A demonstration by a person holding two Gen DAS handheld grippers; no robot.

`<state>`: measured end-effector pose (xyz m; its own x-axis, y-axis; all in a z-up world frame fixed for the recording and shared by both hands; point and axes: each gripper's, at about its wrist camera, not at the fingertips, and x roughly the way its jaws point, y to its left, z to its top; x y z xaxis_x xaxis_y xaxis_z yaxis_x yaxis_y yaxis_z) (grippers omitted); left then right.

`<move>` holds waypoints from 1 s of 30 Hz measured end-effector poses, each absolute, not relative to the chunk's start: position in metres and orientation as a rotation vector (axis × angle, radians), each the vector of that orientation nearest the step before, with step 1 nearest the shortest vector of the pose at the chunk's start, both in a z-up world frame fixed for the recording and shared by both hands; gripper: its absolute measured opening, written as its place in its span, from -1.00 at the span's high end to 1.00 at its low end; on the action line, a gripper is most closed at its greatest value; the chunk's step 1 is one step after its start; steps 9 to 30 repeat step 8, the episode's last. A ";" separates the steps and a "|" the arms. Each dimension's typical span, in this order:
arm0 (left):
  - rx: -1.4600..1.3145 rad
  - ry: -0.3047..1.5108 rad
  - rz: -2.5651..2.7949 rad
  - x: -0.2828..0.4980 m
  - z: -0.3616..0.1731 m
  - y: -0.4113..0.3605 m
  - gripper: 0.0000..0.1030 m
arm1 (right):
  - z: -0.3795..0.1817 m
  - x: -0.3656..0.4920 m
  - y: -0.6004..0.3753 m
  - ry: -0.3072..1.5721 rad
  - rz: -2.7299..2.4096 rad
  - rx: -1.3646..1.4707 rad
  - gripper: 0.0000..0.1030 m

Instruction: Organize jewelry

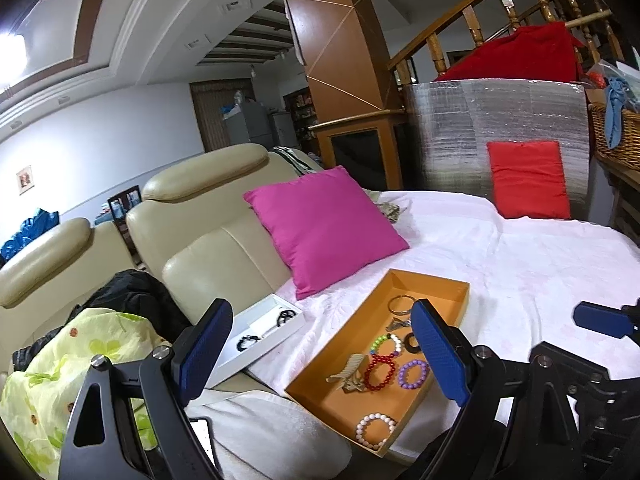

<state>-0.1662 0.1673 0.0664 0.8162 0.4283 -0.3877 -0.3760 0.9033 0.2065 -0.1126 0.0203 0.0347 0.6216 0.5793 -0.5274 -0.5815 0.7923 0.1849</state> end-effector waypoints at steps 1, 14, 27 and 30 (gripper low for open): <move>0.111 0.444 0.408 -0.165 0.065 0.169 -0.76 | 0.034 -0.111 0.022 0.607 0.667 -0.009 -0.36; 0.049 0.460 0.327 -0.144 0.050 0.181 -0.76 | 0.026 -0.089 0.033 0.619 0.665 -0.048 -0.36; 0.049 0.460 0.327 -0.144 0.050 0.181 -0.76 | 0.026 -0.089 0.033 0.619 0.665 -0.048 -0.36; 0.049 0.460 0.327 -0.144 0.050 0.181 -0.76 | 0.026 -0.089 0.033 0.619 0.665 -0.048 -0.36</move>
